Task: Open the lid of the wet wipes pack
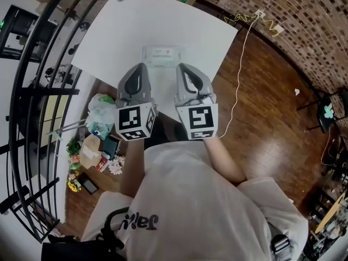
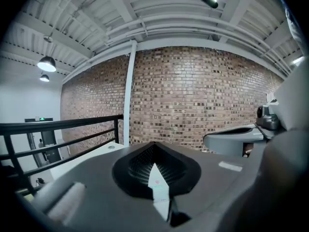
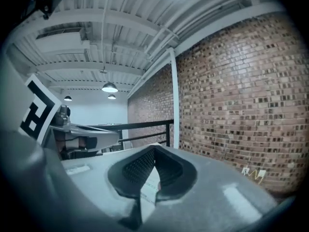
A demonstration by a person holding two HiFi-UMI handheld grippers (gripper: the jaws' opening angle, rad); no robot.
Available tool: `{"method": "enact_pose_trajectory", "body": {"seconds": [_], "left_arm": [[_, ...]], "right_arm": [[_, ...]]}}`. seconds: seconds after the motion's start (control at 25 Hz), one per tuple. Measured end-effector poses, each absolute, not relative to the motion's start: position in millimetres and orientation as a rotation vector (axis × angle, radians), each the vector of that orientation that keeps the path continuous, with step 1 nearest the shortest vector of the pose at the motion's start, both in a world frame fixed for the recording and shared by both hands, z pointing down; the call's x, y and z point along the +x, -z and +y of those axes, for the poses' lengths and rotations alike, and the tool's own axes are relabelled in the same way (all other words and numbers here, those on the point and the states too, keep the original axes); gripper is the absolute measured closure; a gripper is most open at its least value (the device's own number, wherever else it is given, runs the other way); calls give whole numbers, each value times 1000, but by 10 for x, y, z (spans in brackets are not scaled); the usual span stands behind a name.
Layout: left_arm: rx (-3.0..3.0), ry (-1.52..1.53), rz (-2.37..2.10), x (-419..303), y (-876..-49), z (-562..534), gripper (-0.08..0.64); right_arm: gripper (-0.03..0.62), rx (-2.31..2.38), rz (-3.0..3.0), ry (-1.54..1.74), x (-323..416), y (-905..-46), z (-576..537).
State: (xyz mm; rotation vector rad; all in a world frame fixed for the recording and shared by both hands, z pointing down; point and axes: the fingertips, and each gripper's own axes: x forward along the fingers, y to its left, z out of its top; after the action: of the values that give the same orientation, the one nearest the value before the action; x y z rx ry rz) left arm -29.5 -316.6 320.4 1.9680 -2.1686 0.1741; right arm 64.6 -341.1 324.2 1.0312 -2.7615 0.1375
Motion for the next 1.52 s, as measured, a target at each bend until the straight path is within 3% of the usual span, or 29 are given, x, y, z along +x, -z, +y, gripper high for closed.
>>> {"method": "enact_pose_trajectory", "body": {"seconds": [0.84,1.52], "left_arm": [[1997,-335,-1878,-883,-4330,-3839,545],[2004,-451,-1568,-911,-5483,-3885,545]], "right_arm": [[603,1067,-2532,-473,90,-4208,-3806],[604,1215,-2398,-741,-125,-5149,-3778]]}}
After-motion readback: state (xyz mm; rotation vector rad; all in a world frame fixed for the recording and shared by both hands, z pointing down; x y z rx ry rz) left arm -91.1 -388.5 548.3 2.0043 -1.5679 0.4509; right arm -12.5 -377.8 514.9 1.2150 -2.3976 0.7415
